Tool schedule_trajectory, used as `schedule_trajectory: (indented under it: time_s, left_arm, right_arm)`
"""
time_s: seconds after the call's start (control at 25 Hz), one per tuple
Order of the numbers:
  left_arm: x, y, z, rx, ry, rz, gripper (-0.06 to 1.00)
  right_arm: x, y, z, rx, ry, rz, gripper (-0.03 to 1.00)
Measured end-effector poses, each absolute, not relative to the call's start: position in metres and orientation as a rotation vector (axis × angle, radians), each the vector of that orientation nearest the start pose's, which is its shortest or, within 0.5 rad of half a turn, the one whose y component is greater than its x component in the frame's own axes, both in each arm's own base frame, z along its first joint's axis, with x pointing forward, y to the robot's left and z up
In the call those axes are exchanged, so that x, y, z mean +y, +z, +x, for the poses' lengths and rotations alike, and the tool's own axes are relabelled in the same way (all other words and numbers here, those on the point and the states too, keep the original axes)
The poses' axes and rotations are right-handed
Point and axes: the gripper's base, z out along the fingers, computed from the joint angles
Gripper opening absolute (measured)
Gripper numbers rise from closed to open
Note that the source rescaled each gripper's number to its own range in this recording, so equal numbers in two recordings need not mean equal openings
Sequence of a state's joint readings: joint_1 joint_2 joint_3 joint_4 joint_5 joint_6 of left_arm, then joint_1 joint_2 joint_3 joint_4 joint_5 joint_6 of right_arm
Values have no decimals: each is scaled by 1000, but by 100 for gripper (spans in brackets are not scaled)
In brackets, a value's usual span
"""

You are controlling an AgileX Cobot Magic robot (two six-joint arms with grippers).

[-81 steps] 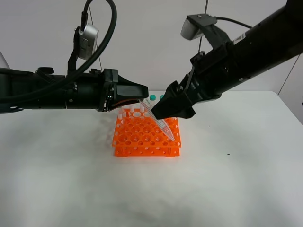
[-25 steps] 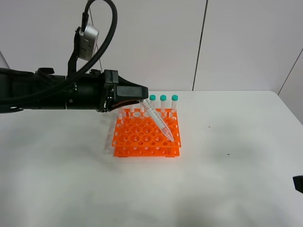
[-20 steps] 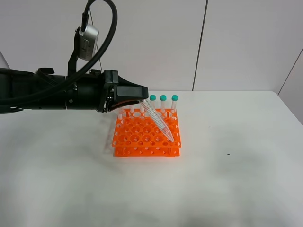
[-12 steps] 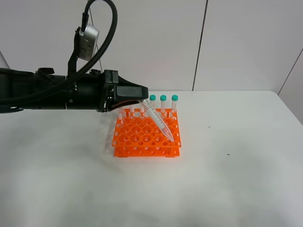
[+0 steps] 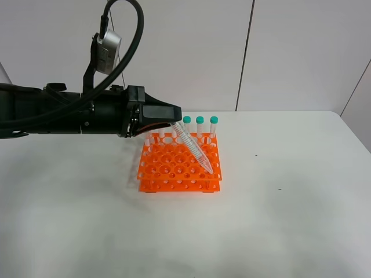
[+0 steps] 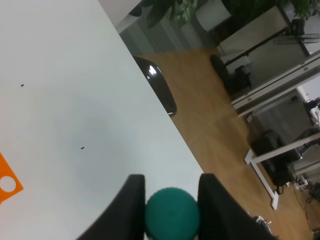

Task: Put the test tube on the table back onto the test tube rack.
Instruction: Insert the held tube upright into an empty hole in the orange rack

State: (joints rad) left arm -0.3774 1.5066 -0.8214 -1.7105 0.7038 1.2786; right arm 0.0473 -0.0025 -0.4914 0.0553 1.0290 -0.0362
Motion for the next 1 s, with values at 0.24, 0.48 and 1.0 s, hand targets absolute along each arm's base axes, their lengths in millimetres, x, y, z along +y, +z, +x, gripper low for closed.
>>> schedule_trajectory:
  time_s: [0.24,0.48,1.0]
  left_arm:
    - [-165,251,261,2135,-1202,348,0]
    - [-163,250,262,2141,-1177,335,0]
    - [-159,272,253,2066,-1167,356,0]
  right_arm:
    - [5,278,-3,2016,86,-86,98]
    - [5,278,-3,2016,88,-86,98]
    - [5,278,-3,2016,89,-86,98]
